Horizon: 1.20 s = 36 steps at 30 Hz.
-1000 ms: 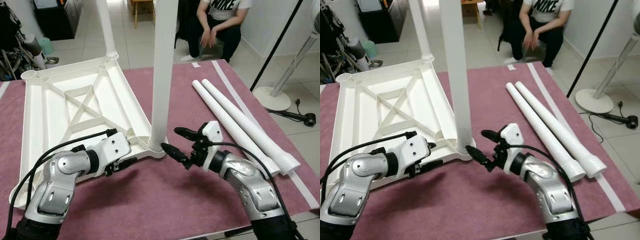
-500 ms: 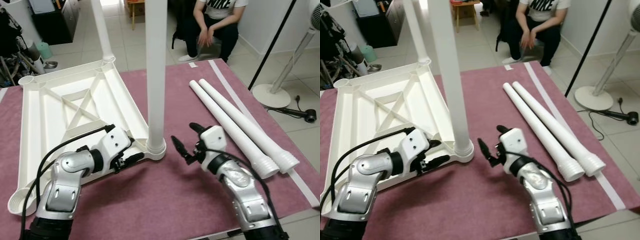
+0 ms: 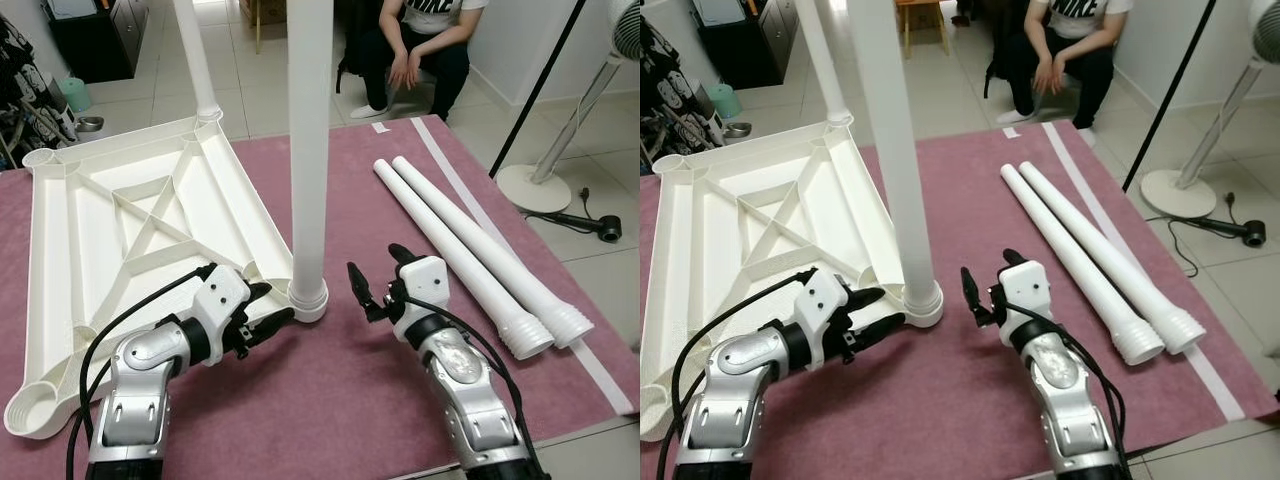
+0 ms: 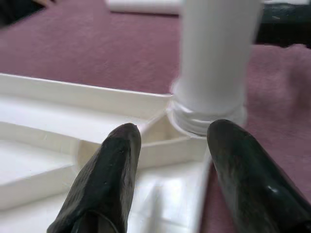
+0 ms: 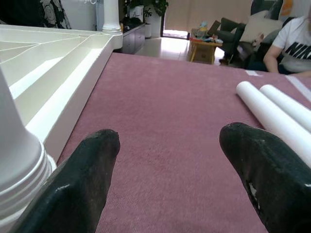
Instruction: Building children table
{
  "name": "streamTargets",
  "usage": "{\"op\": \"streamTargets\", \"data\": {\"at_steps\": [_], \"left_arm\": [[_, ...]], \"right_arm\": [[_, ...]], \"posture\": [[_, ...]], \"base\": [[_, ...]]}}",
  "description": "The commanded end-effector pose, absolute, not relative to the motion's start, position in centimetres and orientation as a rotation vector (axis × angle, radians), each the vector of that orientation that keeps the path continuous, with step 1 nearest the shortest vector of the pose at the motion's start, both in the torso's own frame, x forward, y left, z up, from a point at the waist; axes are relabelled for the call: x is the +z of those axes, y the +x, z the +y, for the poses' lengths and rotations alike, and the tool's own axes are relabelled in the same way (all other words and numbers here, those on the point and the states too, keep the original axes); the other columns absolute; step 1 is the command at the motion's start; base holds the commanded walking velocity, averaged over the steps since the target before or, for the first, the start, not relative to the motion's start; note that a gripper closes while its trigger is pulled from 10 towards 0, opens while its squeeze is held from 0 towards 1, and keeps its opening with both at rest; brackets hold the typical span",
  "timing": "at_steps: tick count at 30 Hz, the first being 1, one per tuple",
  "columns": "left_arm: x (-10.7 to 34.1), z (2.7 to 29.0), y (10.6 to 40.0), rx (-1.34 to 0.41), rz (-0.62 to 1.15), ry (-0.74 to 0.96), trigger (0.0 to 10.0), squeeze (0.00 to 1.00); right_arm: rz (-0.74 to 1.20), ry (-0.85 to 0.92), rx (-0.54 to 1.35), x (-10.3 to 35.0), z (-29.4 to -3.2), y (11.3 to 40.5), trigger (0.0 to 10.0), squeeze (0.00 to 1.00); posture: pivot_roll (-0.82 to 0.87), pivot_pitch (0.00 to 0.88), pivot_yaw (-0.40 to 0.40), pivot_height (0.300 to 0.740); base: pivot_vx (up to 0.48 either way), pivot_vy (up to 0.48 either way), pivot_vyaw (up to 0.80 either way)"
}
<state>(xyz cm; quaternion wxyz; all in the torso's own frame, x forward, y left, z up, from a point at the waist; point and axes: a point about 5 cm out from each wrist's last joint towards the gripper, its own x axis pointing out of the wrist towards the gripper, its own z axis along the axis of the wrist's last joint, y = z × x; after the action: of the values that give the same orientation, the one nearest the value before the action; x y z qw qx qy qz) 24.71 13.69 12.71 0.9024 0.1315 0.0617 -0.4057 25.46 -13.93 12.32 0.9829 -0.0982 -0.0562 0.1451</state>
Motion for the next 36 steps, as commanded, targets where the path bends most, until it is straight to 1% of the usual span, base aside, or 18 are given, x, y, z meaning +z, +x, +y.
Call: {"op": "streamTargets", "data": {"at_steps": [1,6,7,8,9,10,11,13,16,17,18,21,22,23,26,28,33,36], "left_arm": [[12.8,16.0,26.1,-0.339,0.077,0.296,10.0,0.0],[13.0,17.4,26.0,-0.324,0.075,0.295,10.0,0.0],[13.0,17.6,25.4,-0.399,0.096,0.247,10.0,0.0],[12.9,16.9,24.1,-0.608,0.14,0.179,10.0,0.0],[12.9,16.9,24.1,-0.608,0.14,0.179,10.0,0.0],[12.8,16.4,23.1,-0.765,0.169,0.126,10.0,0.0],[12.8,16.4,23.1,-0.765,0.169,0.126,10.0,0.0],[12.4,15.8,21.4,-0.983,0.218,0.059,10.0,0.0],[12.2,16.0,21.4,-0.971,0.22,0.062,10.0,0.0],[12.3,17.1,23.6,-0.726,0.159,0.122,10.0,0.0],[12.3,17.1,23.6,-0.726,0.159,0.122,10.0,0.0],[13.1,19.0,26.6,-0.301,0.052,0.196,10.0,0.0],[13.1,19.0,26.6,-0.301,0.052,0.196,10.0,0.0],[13.4,19.5,27.1,-0.209,0.038,0.21,10.0,0.0],[14.1,19.9,27.3,-0.086,-0.011,0.234,10.0,0.0],[14.4,19.6,27.0,-0.106,-0.017,0.223,10.0,0.0],[13.8,17.7,25.8,-0.334,0.016,0.248,10.0,0.0],[13.5,17.4,25.6,-0.407,0.032,0.274,10.0,0.0]], "right_arm": [[-0.115,-0.199,0.286,12.2,-13.9,25.5,10.0,0.0],[-0.123,-0.197,0.284,12.3,-13.8,25.5,10.0,0.0],[-0.123,-0.185,0.293,12.4,-13.7,25.5,10.0,0.0],[-0.125,-0.186,0.3,12.5,-13.8,25.8,10.0,0.0],[-0.125,-0.186,0.3,12.5,-13.8,25.8,10.0,0.0],[-0.126,-0.188,0.305,12.6,-14.0,26.0,10.0,0.0],[-0.126,-0.188,0.305,12.6,-14.0,26.0,10.0,0.0],[-0.142,-0.196,0.311,12.9,-14.2,26.4,10.0,0.0],[-0.145,-0.197,0.31,12.9,-14.2,26.5,10.0,0.0],[-0.144,-0.189,0.296,12.8,-14.2,26.5,10.0,0.0],[-0.144,-0.189,0.296,12.8,-14.2,26.5,10.0,0.0],[-0.143,-0.18,0.291,12.8,-14.0,26.4,10.0,0.0],[-0.143,-0.18,0.291,12.8,-14.0,26.4,10.0,0.0],[-0.144,-0.179,0.293,12.7,-13.9,26.4,10.0,0.0],[-0.144,-0.176,0.299,12.7,-13.5,26.4,10.0,0.0],[-0.146,-0.173,0.303,12.7,-13.5,26.5,10.0,0.0],[-0.166,-0.184,0.311,13.1,-13.7,27.0,10.0,0.0],[-0.183,-0.195,0.325,13.6,-13.7,27.4,10.0,0.0]], "posture": [[0.0,0.0,0.06,0.74],[0.01,0.0,0.058,0.74],[0.02,0.0,0.057,0.74],[0.02,0.0,0.058,0.74],[0.02,0.0,0.058,0.74],[0.02,0.0,0.058,0.74],[0.02,0.0,0.058,0.74],[0.01,0.0,0.06,0.74],[0.01,0.0,0.06,0.74],[0.02,0.0,0.058,0.74],[0.02,0.0,0.058,0.74],[0.02,0.0,0.056,0.74],[0.02,0.0,0.056,0.74],[0.02,0.0,0.056,0.74],[0.02,0.0,0.051,0.74],[0.02,0.0,0.05,0.74],[0.03,0.0,0.051,0.74],[0.04,0.0,0.052,0.74]], "base": [[0.0,0.0,0.0],[0.0,0.0,0.0],[0.0,0.0,0.0],[0.0,0.0,0.0],[0.0,0.0,0.0],[0.0,0.0,0.0],[0.0,0.0,0.0],[0.0,0.0,0.0],[0.0,0.0,0.0],[0.0,0.0,0.0],[0.0,0.0,0.0],[0.0,0.0,0.0],[0.0,0.0,0.0],[0.0,0.0,0.0],[0.0,0.0,0.0],[0.0,0.0,0.0],[0.0,0.0,0.0],[0.0,0.0,0.0]]}}
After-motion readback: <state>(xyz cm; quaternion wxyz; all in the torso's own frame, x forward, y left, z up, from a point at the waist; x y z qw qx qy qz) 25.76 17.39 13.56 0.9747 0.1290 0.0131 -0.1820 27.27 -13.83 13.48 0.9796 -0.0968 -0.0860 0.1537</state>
